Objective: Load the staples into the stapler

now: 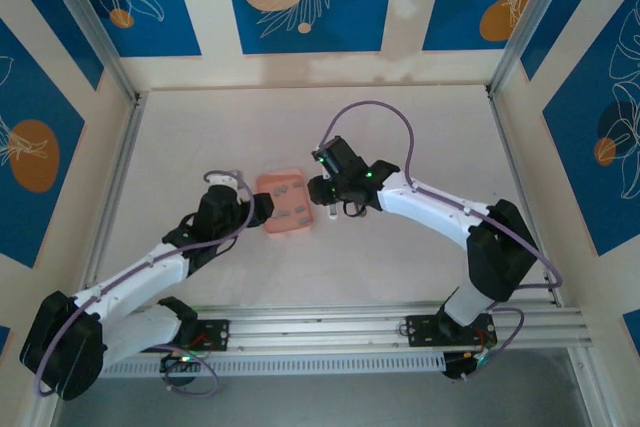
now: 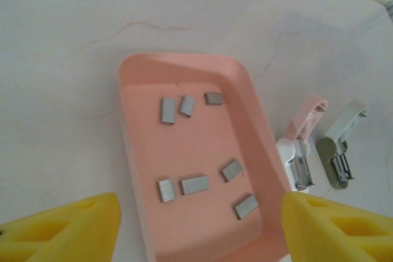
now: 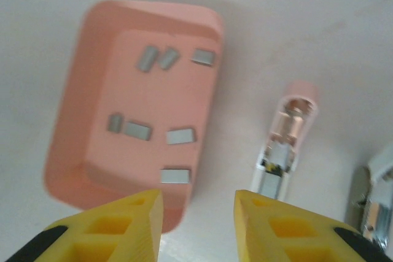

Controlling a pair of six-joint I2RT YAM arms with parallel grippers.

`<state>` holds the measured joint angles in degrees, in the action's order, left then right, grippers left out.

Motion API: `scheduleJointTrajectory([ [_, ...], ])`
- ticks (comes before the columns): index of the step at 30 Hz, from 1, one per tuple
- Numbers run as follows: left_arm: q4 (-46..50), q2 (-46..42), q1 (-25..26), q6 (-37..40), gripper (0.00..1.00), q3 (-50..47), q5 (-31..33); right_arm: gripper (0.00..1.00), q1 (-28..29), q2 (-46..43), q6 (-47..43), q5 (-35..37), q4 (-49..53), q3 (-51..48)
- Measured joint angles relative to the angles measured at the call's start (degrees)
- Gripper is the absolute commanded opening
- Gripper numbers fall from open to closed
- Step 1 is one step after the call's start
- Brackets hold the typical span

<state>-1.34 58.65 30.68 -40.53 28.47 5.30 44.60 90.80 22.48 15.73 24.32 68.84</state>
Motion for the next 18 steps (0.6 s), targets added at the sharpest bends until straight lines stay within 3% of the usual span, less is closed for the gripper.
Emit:
scheduleJointTrajectory([
  [7, 4.48, 0.44, -5.73, -5.6, 0.64, 0.02, -8.83, 0.43, -1.86, -0.7, -19.47, -13.55, -4.87, 0.02],
  [13, 3.76, 1.97, -9.75, -8.33, 0.63, -0.55, -16.46, 0.43, -3.89, 1.36, -42.25, -27.12, -4.5, 1.27],
  [18, 2.32, 5.38, -11.63, -9.29, 0.6, -1.73, -21.0, 0.41, -2.38, 9.68, -55.6, -30.34, 1.07, 9.09],
])
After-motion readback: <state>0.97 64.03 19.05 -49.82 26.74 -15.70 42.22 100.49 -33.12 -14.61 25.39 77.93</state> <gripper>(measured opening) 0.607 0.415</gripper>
